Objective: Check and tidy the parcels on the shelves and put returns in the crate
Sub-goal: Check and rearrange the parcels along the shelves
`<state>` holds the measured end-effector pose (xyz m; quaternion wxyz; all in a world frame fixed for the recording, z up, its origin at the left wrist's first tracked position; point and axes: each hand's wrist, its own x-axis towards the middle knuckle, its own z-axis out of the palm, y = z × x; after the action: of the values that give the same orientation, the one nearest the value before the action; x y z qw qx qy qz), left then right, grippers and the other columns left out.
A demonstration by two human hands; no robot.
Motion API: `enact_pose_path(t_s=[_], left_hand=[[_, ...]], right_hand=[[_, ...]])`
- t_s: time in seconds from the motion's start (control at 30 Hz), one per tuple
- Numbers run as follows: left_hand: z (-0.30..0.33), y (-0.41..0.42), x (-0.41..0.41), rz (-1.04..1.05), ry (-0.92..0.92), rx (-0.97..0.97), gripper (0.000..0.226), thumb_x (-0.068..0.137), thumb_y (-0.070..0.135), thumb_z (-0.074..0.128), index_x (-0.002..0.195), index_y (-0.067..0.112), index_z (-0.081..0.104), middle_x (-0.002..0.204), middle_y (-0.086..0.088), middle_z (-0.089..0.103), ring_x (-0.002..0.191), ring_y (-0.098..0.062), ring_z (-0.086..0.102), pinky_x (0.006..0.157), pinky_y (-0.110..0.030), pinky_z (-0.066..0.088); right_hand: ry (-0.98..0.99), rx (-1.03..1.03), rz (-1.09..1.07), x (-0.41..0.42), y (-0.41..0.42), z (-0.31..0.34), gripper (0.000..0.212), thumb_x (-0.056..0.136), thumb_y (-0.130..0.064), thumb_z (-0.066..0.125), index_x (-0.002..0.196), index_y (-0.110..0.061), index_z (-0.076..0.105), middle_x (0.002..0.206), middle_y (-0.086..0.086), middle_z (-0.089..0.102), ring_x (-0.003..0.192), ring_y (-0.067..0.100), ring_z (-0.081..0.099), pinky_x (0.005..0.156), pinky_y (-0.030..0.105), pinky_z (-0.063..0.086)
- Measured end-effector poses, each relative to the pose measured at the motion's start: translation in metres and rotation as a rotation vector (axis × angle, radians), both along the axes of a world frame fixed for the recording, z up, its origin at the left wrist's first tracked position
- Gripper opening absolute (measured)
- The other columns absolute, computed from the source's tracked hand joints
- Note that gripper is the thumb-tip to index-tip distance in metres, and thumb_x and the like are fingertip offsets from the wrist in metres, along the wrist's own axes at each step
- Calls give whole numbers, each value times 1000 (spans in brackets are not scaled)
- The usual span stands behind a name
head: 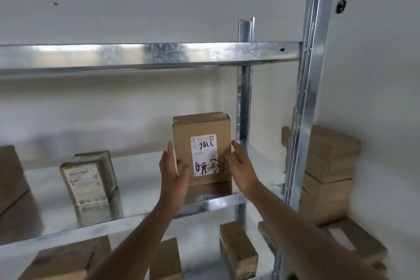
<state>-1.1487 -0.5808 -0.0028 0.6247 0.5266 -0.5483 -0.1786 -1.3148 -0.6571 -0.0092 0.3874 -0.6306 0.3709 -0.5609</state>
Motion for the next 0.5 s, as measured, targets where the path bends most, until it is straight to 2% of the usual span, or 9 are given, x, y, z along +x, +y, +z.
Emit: enact_pose_path(t_s=[0.03, 0.07, 0.1, 0.17, 0.23, 0.3, 0.37, 0.43, 0.5], left_hand=[[-11, 7, -3, 63, -108, -61, 67, 104, 11, 49, 156, 32, 14, 159, 7, 21, 136, 20, 19, 96, 9, 25], [-25, 15, -6, 95, -206, -138, 68, 103, 16, 52, 157, 32, 15, 166, 4, 10, 143, 17, 9, 106, 2, 20], [-42, 25, -9, 104, -285, -201, 67, 102, 25, 52, 158, 30, 17, 169, 1, 5, 151, 6, 5, 115, -9, 20], [-86, 45, -17, 78, -414, -281, 64, 101, 45, 42, 157, 23, 22, 169, -9, 9, 157, -22, 11, 125, -33, 16], [-136, 66, -29, 15, -494, -319, 63, 102, 53, 33, 155, 21, 26, 165, -18, 19, 154, -34, 20, 126, -43, 16], [-190, 84, -36, -73, -485, -196, 59, 102, 56, 29, 156, 32, 26, 164, -17, 26, 152, -31, 25, 125, -39, 18], [-243, 95, -37, -130, -445, 15, 58, 102, 59, 28, 155, 37, 26, 165, -7, 28, 152, -23, 27, 123, -35, 20], [-285, 93, -34, -163, -434, 171, 61, 101, 61, 27, 156, 34, 27, 164, -2, 30, 152, -19, 28, 123, -32, 22], [-314, 81, -35, -188, -393, 305, 69, 99, 66, 26, 156, 27, 29, 163, 1, 32, 151, -16, 29, 122, -21, 18]], right_hand=[[6, -27, -20, -5, 8, -2, 24, 105, -31, 48, 129, -28, 53, 120, -17, 61, 113, 2, 61, 101, 26, 52], [9, -65, -59, -10, 17, -7, 27, 106, -23, 48, 132, -30, 50, 124, -19, 57, 116, -1, 57, 103, 24, 48], [3, -116, -104, -15, 25, -16, 34, 105, -18, 49, 137, -29, 47, 132, -15, 53, 123, -1, 53, 107, 25, 44], [25, -213, -172, -24, 44, -46, 46, 102, -16, 51, 147, -24, 41, 149, 0, 46, 138, 11, 47, 114, 30, 40], [100, -297, -184, -33, 63, -87, 46, 100, -14, 51, 145, -15, 43, 147, 7, 47, 136, 16, 49, 112, 27, 42], [211, -280, -174, -41, 84, -139, 39, 98, -16, 51, 135, -2, 52, 135, 12, 54, 124, 15, 55, 104, 21, 44], [331, -206, -142, -47, 104, -196, 47, 102, -36, 47, 126, 3, 58, 125, 12, 60, 115, 13, 56, 99, 17, 44], [408, -103, -115, -55, 112, -254, 57, 102, -49, 41, 126, 0, 56, 123, 9, 59, 113, 15, 57, 96, 25, 49], [452, -1, -144, -63, 109, -300, 48, 101, -46, 46, 129, -8, 53, 125, 10, 58, 112, 22, 59, 94, 36, 53]])
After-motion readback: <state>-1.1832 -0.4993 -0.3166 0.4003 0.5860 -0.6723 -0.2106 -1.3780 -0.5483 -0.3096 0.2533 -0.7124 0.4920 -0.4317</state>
